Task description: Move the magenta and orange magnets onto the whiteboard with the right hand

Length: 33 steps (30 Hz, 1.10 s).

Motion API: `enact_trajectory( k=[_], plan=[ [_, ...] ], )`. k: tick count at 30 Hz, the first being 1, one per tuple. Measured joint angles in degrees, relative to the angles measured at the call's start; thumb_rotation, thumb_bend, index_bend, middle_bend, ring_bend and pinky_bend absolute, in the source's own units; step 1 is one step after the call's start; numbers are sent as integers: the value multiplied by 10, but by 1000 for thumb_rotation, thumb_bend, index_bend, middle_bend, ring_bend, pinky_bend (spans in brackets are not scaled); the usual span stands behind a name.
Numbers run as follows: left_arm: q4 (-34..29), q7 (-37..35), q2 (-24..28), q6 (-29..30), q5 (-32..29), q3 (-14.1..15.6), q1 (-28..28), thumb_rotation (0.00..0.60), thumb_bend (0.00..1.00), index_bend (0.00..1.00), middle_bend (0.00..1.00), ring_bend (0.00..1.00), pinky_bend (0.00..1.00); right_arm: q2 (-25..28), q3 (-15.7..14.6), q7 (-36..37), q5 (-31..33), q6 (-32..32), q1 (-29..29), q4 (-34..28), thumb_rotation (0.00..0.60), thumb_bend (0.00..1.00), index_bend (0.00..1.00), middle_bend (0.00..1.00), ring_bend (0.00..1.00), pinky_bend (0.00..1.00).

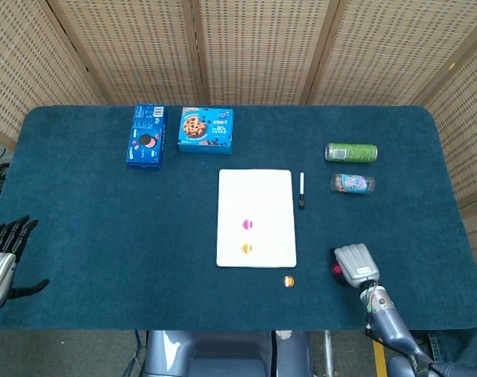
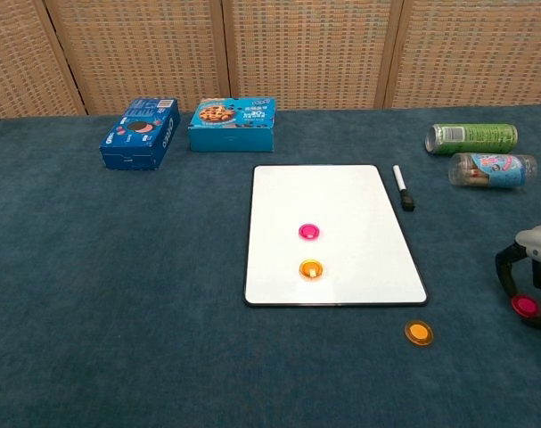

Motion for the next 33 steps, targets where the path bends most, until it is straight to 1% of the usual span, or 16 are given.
enact_trajectory(
  k=[5,14,23,27,30,33],
  plan=[
    [0,0,0,-1,-1,0,0,600,0,0,0,0,0,4,10,3,4,-4,3,-12,600,337,517,973,902,1000],
    [0,-2,1,-2,-2,-1,-1,600,0,0,0,0,0,6,46,-14,35,-14,30,-40,600,337,520,973,903,1000],
    [2,-6,2,-8,-9,-3,-3,600,0,0,0,0,0,-21,94,-74,109,-26,86,-43,600,352,521,973,903,1000],
    [2,-11,4,-12,-14,-5,-5,600,0,0,0,0,0,-51,117,-119,172,-26,126,-28,600,352,521,973,903,1000],
    [3,-14,5,-15,-17,-6,-7,600,0,0,0,0,0,-78,129,-158,216,-23,158,-12,600,352,521,973,903,1000],
    [3,-18,7,-19,-20,-7,-8,600,0,0,0,0,0,-102,135,-183,245,-19,182,8,600,354,521,973,903,1000]
  ],
)
